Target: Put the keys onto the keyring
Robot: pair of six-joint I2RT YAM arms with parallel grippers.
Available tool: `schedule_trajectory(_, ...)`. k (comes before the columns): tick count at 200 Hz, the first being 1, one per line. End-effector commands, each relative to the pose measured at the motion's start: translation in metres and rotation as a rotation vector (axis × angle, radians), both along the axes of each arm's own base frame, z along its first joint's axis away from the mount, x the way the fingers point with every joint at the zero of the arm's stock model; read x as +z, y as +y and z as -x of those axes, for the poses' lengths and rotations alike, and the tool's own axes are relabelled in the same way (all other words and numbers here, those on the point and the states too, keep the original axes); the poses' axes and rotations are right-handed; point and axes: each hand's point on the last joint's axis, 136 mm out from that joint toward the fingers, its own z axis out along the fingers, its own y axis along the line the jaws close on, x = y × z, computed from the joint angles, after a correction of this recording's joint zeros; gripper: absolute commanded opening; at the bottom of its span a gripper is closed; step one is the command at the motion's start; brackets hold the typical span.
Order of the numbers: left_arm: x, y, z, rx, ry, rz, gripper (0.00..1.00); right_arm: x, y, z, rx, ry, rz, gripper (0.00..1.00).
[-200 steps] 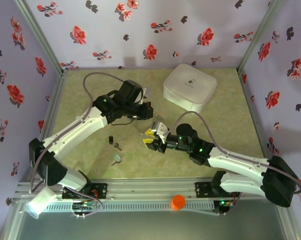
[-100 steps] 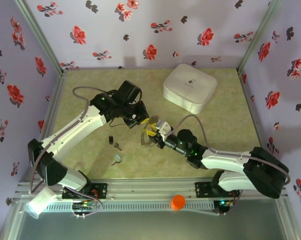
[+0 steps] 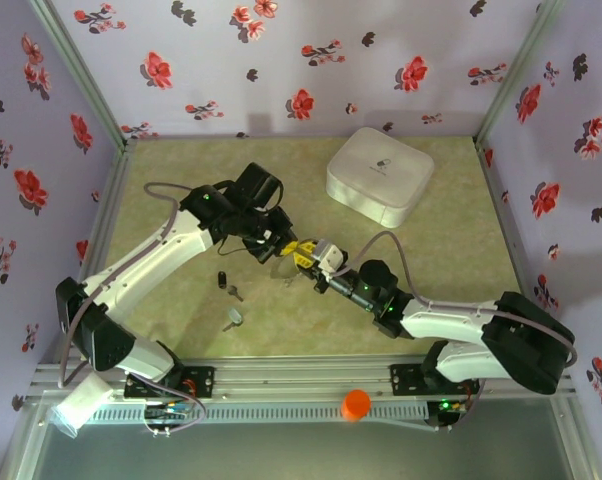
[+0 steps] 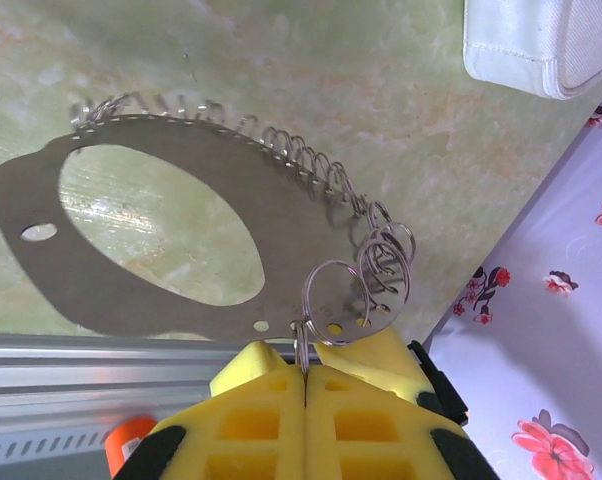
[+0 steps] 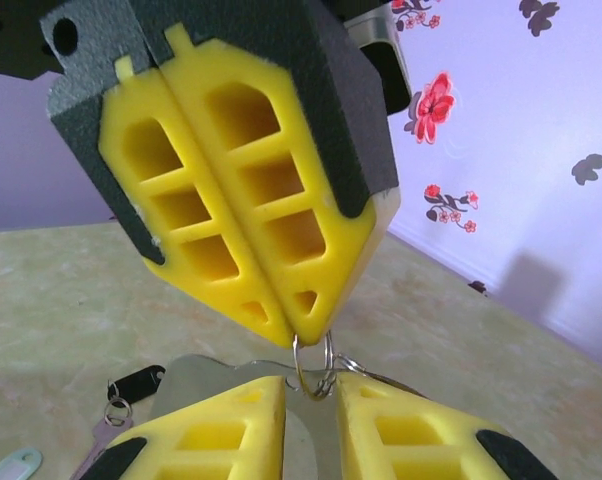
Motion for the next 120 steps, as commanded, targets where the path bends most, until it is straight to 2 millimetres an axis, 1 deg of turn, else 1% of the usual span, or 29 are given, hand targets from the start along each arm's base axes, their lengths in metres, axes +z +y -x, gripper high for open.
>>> schedule_trajectory(1, 0.004, 0.005, 0.009, 0.016, 0.035, 0.013, 0.0, 0.011, -0.003, -0.005, -0.027, -0.053, -0.024, 0.2)
schedule_trajectory(26, 0.005, 0.0, 0.01, 0.013, 0.041, 0.032, 0.0, 0.01, 0.0, -0.005, -0.015, -0.058, -0.023, 0.16)
schedule_trajectory(75, 0.008, -0.003, 0.011, 0.004, 0.033, 0.047, 0.0, 0.014, 0.0, -0.008, -0.03, -0.073, -0.024, 0.0)
schedule_trajectory(96, 0.01, -0.002, 0.007, -0.005, -0.009, 0.042, 0.0, 0.016, -0.002, -0.006, -0.031, -0.066, -0.025, 0.0)
schedule_trajectory(97, 0.013, -0.004, 0.005, -0.005, -0.023, 0.052, 0.0, 0.016, -0.003, -0.006, -0.031, -0.065, -0.024, 0.0)
schedule_trajectory(100, 0.014, -0.005, 0.002, -0.005, -0.048, 0.059, 0.05, 0.017, -0.002, -0.006, -0.029, -0.063, -0.022, 0.0)
schedule_trajectory(113, 0.026, -0.003, -0.013, 0.008, -0.179, 0.082, 0.36, 0.014, -0.003, -0.003, -0.017, -0.043, 0.006, 0.0)
schedule_trajectory(120, 0.033, 0.001, -0.023, 0.027, -0.27, 0.09, 0.45, 0.012, -0.003, -0.002, -0.01, -0.026, 0.027, 0.0)
